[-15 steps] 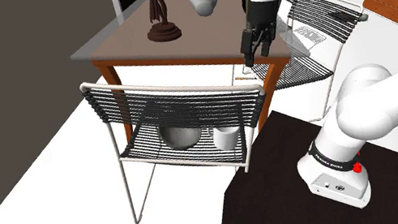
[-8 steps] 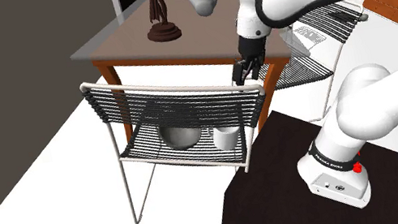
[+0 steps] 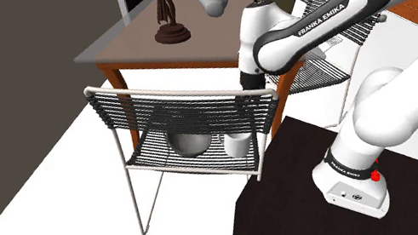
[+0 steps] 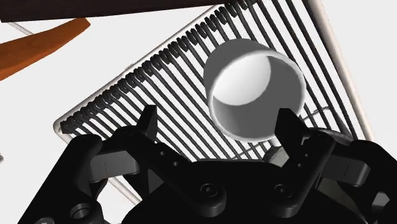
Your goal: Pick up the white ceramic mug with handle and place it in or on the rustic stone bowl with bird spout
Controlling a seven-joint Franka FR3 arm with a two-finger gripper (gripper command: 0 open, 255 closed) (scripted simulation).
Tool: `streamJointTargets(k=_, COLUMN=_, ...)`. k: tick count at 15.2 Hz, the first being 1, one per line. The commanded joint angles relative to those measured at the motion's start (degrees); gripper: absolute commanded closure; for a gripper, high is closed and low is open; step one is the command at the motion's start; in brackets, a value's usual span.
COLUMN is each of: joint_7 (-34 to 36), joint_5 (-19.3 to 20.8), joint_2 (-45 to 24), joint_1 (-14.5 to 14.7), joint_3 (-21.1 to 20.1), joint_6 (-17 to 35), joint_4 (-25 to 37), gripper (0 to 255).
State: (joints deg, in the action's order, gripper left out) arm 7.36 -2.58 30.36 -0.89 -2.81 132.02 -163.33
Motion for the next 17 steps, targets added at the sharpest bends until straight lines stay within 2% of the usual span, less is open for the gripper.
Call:
streamJointTargets(k=1, joint_7=0.44, joint_5=0.21, joint_2=-4.71, joint_1=-0.06, joint_3=-0.55, joint_6=6.67, joint_4=-1.28, gripper=0)
streamJointTargets(k=3, joint_7=0.93, joint_5=0.78, joint_2=-10.12, joint_1=-0.42, joint_3=-1.05, joint_6=12.95, joint_4=-1.66, gripper=0)
streamJointTargets(k=11, joint_7=1.26, joint_5=1.2, joint_2=-18.71, joint_1=-1.26, joint_3=-1.85, joint_6=22.55, joint_4=-2.62, gripper=0)
streamJointTargets(k=17, joint_7=1.18, joint_5=1.08, joint_2=-18.71, joint_1=-1.49, joint_3=-2.1, joint_6=22.55, joint_4=-2.62, gripper=0)
